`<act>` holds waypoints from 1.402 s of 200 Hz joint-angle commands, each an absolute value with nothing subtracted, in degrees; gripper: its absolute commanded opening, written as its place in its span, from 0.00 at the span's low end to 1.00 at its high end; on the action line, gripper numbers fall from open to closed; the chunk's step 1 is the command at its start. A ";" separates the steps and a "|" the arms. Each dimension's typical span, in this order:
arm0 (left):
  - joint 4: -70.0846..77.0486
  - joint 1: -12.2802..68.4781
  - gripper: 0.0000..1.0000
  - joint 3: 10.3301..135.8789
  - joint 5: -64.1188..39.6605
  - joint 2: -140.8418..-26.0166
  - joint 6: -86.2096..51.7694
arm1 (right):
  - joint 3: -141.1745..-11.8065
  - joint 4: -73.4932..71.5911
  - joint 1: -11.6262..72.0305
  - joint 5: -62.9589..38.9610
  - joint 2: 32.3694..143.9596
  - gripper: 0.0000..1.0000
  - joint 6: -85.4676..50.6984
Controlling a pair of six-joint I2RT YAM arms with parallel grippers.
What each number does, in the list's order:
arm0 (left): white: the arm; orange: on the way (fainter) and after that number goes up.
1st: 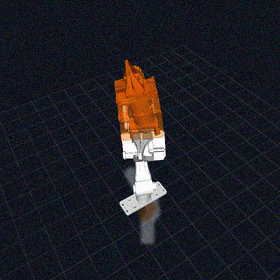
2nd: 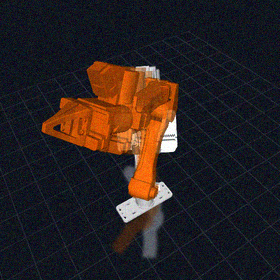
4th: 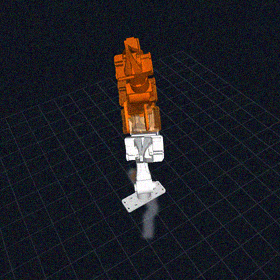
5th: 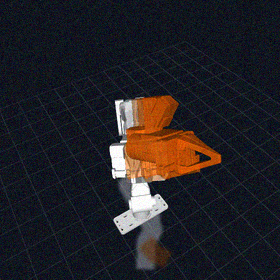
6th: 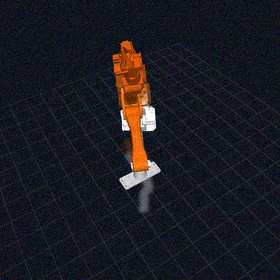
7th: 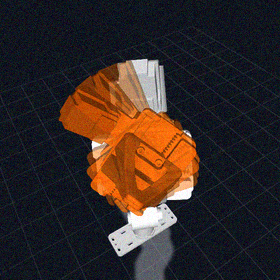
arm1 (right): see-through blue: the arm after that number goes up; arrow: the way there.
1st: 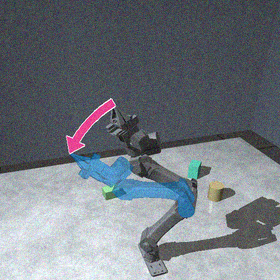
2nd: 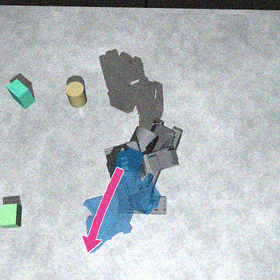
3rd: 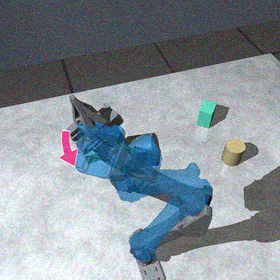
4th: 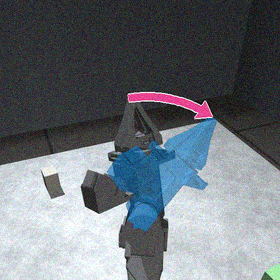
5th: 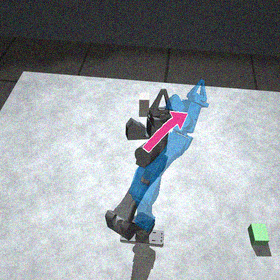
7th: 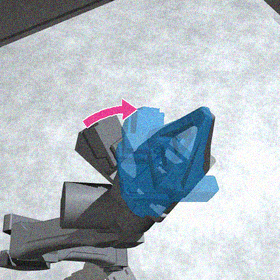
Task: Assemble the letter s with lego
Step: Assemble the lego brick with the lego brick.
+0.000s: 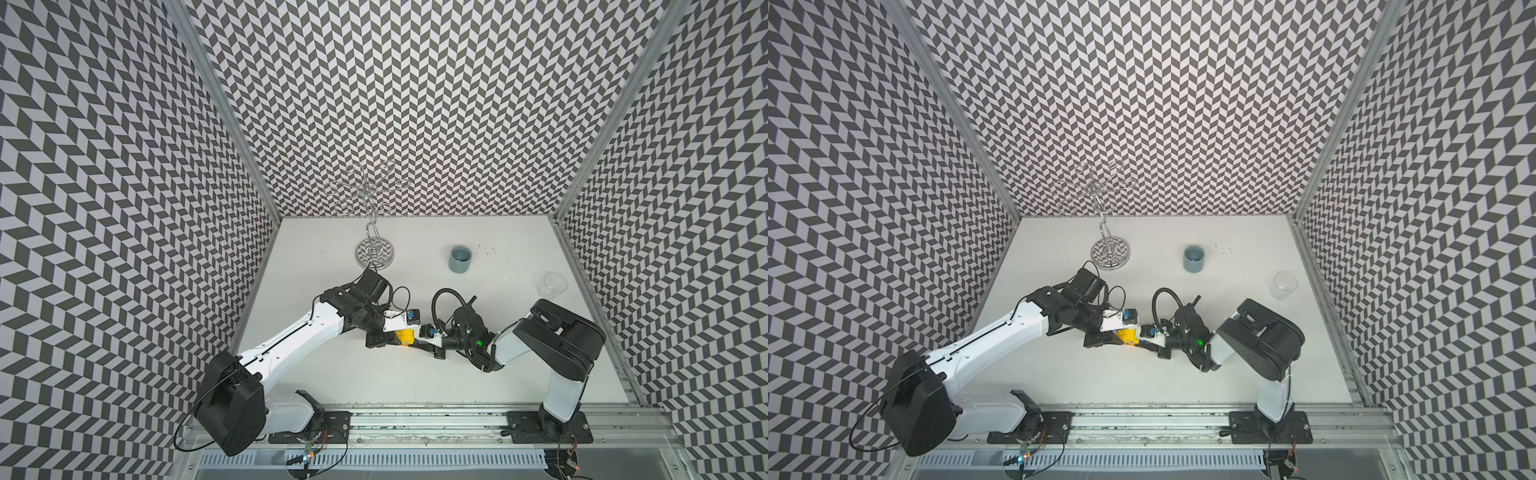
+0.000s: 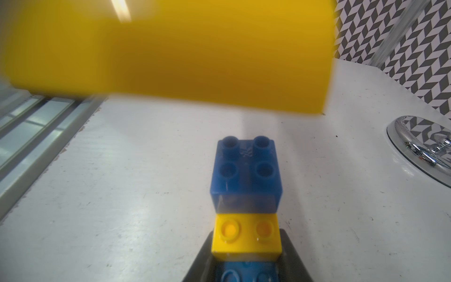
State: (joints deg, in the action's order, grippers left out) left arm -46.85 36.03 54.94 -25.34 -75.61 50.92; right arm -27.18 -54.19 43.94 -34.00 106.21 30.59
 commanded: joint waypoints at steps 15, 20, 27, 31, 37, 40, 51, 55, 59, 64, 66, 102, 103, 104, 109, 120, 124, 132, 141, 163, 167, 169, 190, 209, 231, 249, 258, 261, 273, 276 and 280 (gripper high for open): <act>-47.88 36.91 0.03 56.68 -22.57 -77.64 52.06 | -25.84 -43.15 43.48 -33.22 109.41 0.21 32.87; -47.80 36.91 0.03 56.86 -22.40 -77.90 51.95 | -25.91 -43.20 43.42 -33.23 109.39 0.21 32.81; -47.84 36.91 0.03 57.07 -22.01 -78.32 51.79 | -25.93 -43.15 43.42 -33.26 109.34 0.21 32.73; -47.75 37.00 0.03 57.34 -21.77 -78.58 51.66 | -25.93 -43.09 43.37 -33.22 109.34 0.21 32.78; -47.81 37.00 0.03 57.69 -21.75 -78.84 51.52 | -25.93 -43.20 43.37 -33.27 109.34 0.21 32.79; -47.81 36.98 0.03 57.78 -21.64 -79.04 51.44 | -25.93 -43.16 43.41 -33.35 109.38 0.21 32.74; -47.58 36.96 0.03 58.25 -21.34 -79.73 51.44 | -25.95 -43.15 43.42 -33.27 109.34 0.21 32.74; -47.56 36.98 0.02 58.44 -21.15 -79.98 51.35 | -25.96 -43.15 43.42 -33.24 109.39 0.21 32.74; -47.60 37.00 0.02 58.62 -21.03 -80.20 51.34 | -25.96 -43.15 43.42 -33.23 109.36 0.21 32.77; -47.53 36.94 0.02 58.84 -20.89 -80.54 51.35 | -25.93 -43.15 43.42 -33.29 109.28 0.21 32.70; -47.48 36.99 0.02 58.87 -20.89 -80.67 51.33 | -25.93 -43.15 43.42 -33.24 109.26 0.21 32.68; -47.47 37.00 0.02 60.10 -20.48 -81.99 51.07 | -25.75 -43.55 43.42 -33.13 109.07 0.21 32.40; -47.55 37.00 0.02 60.11 -20.48 -82.04 51.07 | -25.80 -43.53 43.42 -33.09 109.07 0.21 32.37; -47.59 37.00 0.02 60.11 -20.52 -82.11 51.11 | -25.77 -43.52 43.42 -33.11 109.07 0.21 32.36; -47.62 37.00 0.02 60.25 -20.50 -82.18 51.13 | -25.75 -43.51 43.42 -32.99 109.08 0.21 32.39; -47.67 37.00 0.02 60.38 -20.45 -82.30 51.12 | -25.75 -43.61 43.42 -32.88 109.12 0.20 32.26; -47.69 37.00 0.02 60.44 -20.39 -82.39 51.09 | -25.75 -43.64 43.42 -32.92 109.16 0.21 32.26; -47.78 37.00 0.02 60.47 -20.48 -82.53 51.12 | -25.75 -43.62 43.42 -32.92 109.16 0.21 32.26; -47.89 36.99 0.02 60.71 -20.57 -82.65 51.00 | -25.75 -43.69 43.42 -32.82 109.23 0.21 32.18; -47.98 37.09 0.02 61.14 -20.74 -83.15 50.99 | -25.97 -43.68 43.41 -32.85 109.43 0.21 32.18; -48.06 37.15 0.02 61.16 -20.79 -83.28 50.98 | -25.93 -43.76 43.34 -32.79 109.42 0.21 32.19; -48.05 37.17 0.02 61.24 -20.86 -83.31 50.98 | -25.93 -43.81 43.35 -32.83 109.42 0.21 32.17; -48.46 37.60 0.02 61.61 -21.26 -83.73 50.90 | -26.02 -43.86 43.25 -32.78 109.52 0.21 32.12; -48.60 37.95 0.02 61.39 -21.19 -83.73 50.93 | -26.02 -43.95 43.20 -32.75 109.62 0.21 32.08; -48.56 38.10 0.02 61.27 -21.27 -83.77 50.89 | -26.10 -44.04 43.07 -32.78 109.69 0.21 31.95; -48.13 38.32 0.02 60.75 -21.02 -83.81 50.89 | -26.10 -44.03 42.98 -32.78 109.78 0.21 31.93; -47.97 38.45 0.02 60.55 -20.78 -83.90 50.96 | -26.12 -44.08 42.98 -32.87 109.75 0.21 31.84; -47.94 38.47 0.02 60.52 -20.75 -83.93 51.02 | -26.15 -44.15 42.98 -32.80 109.70 0.21 31.82; -47.81 38.58 0.02 60.48 -20.73 -84.03 50.98 | -26.19 -44.18 42.98 -32.83 109.70 0.21 31.76; -47.79 38.58 0.02 60.49 -20.66 -84.02 50.98 | -26.19 -44.18 42.98 -32.84 109.72 0.21 31.73; -47.72 38.58 0.02 60.47 -20.68 -84.11 51.03 | -26.19 -44.16 42.98 -32.74 109.72 0.21 31.73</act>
